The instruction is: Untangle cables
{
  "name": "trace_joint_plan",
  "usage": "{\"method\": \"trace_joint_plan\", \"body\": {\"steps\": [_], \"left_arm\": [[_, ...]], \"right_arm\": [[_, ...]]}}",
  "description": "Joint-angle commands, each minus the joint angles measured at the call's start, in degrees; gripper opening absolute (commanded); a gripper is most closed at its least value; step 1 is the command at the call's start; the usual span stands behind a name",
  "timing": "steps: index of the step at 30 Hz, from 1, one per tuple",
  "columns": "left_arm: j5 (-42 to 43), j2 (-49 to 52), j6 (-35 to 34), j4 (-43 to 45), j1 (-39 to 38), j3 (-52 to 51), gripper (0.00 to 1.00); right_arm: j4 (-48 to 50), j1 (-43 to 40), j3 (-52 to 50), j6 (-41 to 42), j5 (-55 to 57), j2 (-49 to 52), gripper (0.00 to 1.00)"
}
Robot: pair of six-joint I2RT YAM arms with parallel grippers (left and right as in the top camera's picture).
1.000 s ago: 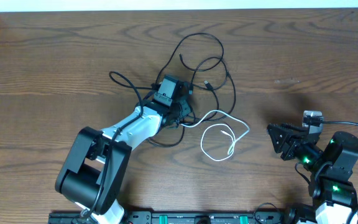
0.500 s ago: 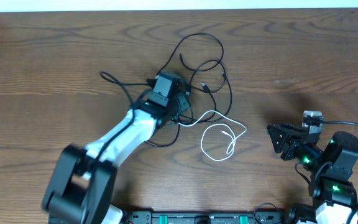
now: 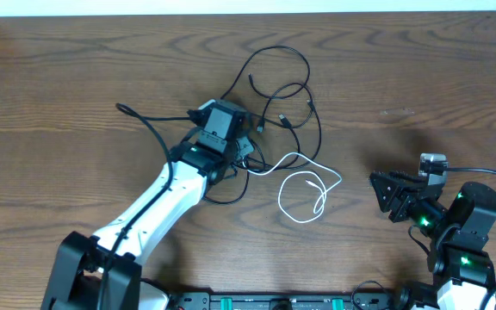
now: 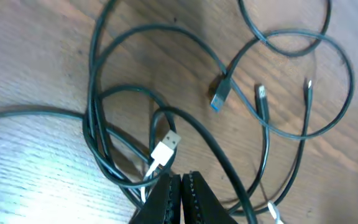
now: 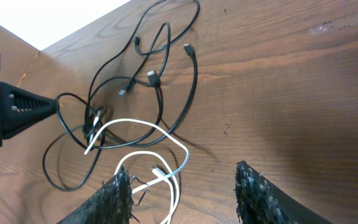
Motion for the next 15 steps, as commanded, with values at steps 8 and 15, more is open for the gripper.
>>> {"method": "trace_joint_plan", "body": {"steps": [8, 15], "left_arm": [[-0.3, 9.5, -0.1, 5.6, -2.3, 0.2, 0.08], [-1.0, 13.2, -0.1, 11.6, -2.3, 0.2, 0.08]], "right_arm": [[-0.5, 0.2, 0.4, 0.4, 0.0, -0.3, 0.52], [-0.8, 0.2, 0.4, 0.4, 0.0, -0.3, 0.52]]}}
